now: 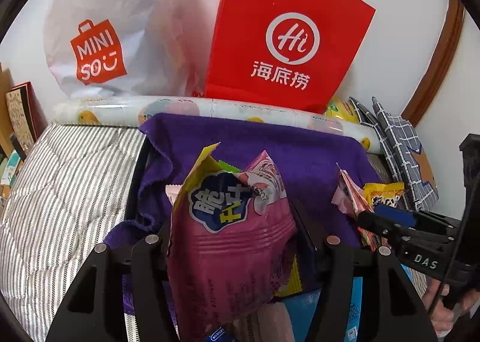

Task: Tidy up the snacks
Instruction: 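Lower the pink chip bag and ice-pop packet onto the towel and open both tools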

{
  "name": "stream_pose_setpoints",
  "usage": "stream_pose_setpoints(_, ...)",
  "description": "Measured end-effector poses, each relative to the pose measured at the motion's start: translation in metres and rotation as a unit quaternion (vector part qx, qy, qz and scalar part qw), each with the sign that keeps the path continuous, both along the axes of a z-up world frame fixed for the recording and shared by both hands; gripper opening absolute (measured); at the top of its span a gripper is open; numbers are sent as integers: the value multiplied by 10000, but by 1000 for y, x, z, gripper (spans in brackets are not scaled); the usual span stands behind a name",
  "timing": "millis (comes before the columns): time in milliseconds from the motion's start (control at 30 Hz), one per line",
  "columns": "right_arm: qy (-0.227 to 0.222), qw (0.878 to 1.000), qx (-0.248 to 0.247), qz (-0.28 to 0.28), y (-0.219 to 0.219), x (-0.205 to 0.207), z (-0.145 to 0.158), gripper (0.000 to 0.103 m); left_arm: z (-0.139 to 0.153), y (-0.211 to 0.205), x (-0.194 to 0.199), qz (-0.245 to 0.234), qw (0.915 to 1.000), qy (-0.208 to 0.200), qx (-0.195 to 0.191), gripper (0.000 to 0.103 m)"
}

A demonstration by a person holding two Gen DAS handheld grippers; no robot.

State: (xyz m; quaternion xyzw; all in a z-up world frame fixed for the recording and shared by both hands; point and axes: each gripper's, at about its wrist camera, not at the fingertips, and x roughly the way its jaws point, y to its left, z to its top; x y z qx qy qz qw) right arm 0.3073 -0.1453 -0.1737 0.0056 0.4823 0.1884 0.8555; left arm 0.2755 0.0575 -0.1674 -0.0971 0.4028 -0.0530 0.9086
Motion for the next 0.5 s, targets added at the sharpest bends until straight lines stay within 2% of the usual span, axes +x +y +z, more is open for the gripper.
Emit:
stream_pose_setpoints(100,225,9997,-100,60,1,1,-9,25,0,-1,0,-35,10000,34,-43,62)
stream_pose_setpoints(233,218,9997,-87,39,2,0,-10,23,3,-1,-2,-44,10000,-42,-7,64)
stream_pose_setpoints(500,70,9987,240,-434,-13,7,-3,23,5,3,-2,-24,10000,-50,-76,67)
